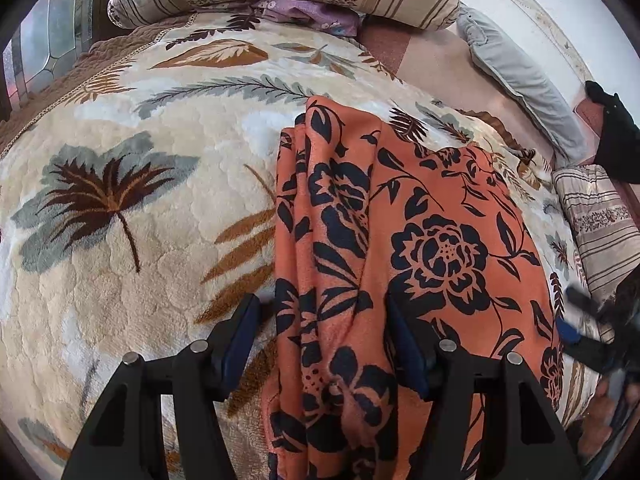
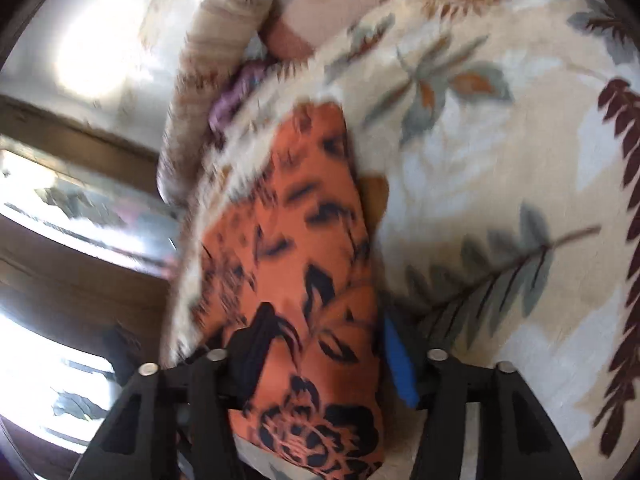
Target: Fold small clothes
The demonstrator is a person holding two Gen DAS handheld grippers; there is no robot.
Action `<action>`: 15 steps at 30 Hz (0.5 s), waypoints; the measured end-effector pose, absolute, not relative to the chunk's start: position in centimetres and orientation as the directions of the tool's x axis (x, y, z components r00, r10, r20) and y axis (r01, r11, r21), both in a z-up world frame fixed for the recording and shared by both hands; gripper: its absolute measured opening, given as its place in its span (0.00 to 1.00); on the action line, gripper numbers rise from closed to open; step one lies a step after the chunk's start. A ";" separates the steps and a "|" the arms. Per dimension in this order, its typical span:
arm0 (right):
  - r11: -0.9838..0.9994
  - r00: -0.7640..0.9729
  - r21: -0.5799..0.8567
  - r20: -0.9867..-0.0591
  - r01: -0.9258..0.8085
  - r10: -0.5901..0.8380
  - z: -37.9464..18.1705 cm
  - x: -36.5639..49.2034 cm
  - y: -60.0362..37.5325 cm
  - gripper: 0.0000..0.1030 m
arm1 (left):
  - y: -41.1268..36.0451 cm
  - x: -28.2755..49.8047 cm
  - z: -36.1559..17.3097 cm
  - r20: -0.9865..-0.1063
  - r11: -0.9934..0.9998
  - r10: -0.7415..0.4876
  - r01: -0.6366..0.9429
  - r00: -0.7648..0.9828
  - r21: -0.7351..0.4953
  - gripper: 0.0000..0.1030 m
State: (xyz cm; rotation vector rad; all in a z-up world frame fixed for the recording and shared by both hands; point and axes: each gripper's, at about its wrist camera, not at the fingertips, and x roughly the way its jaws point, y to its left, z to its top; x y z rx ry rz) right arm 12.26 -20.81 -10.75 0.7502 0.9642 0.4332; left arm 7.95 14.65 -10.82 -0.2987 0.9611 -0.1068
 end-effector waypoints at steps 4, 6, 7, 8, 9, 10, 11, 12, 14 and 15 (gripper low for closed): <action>0.555 0.472 0.831 -0.502 0.034 0.724 -11.8 15.7 -21.7 0.71 | 14.6 8.0 -10.8 -0.791 0.953 -0.224 -0.042 0.570 -0.301 0.65; 0.551 0.397 0.829 -0.539 0.093 0.743 -14.0 17.7 -20.8 0.54 | 14.6 8.0 -10.8 -0.790 0.953 -0.225 -0.042 0.570 -0.301 0.65; 0.579 0.373 0.811 -0.564 0.083 0.737 -14.3 18.2 -19.9 0.36 | 14.7 8.0 -10.8 -0.790 0.953 -0.225 -0.042 0.570 -0.302 0.65; 0.658 0.394 0.752 -0.615 0.032 0.684 -13.0 17.9 -19.0 0.33 | 14.7 7.9 -10.8 -0.789 0.952 -0.228 -0.041 0.571 -0.305 0.65; 0.717 0.419 0.696 -0.646 -0.019 0.638 -11.3 17.5 -18.2 0.32 | 14.8 7.9 -10.8 -0.789 0.951 -0.229 -0.041 0.571 -0.306 0.65; 0.778 0.446 0.625 -0.681 -0.059 0.581 -10.0 17.0 -17.2 0.31 | 14.8 7.9 -10.8 -0.787 0.950 -0.232 -0.039 0.571 -0.308 0.65; 0.843 0.471 0.529 -0.723 -0.094 0.506 -9.2 16.5 -16.2 0.31 | 14.7 7.9 -10.8 -0.788 0.951 -0.231 -0.038 0.571 -0.307 0.65; 0.884 0.460 0.455 -0.765 -0.108 0.451 -9.6 16.7 -15.4 0.31 | 14.7 7.9 -10.8 -0.789 0.952 -0.229 -0.038 0.570 -0.304 0.65; 0.857 0.434 0.510 -0.758 -0.071 0.487 -10.6 17.4 -16.2 0.35 | 14.5 8.0 -10.7 -0.790 0.954 -0.221 -0.040 0.571 -0.296 0.65; 0.811 0.433 0.584 -0.720 -0.044 0.542 -10.7 17.4 -17.1 0.36 | 14.6 8.0 -10.7 -0.790 0.953 -0.224 -0.040 0.571 -0.299 0.65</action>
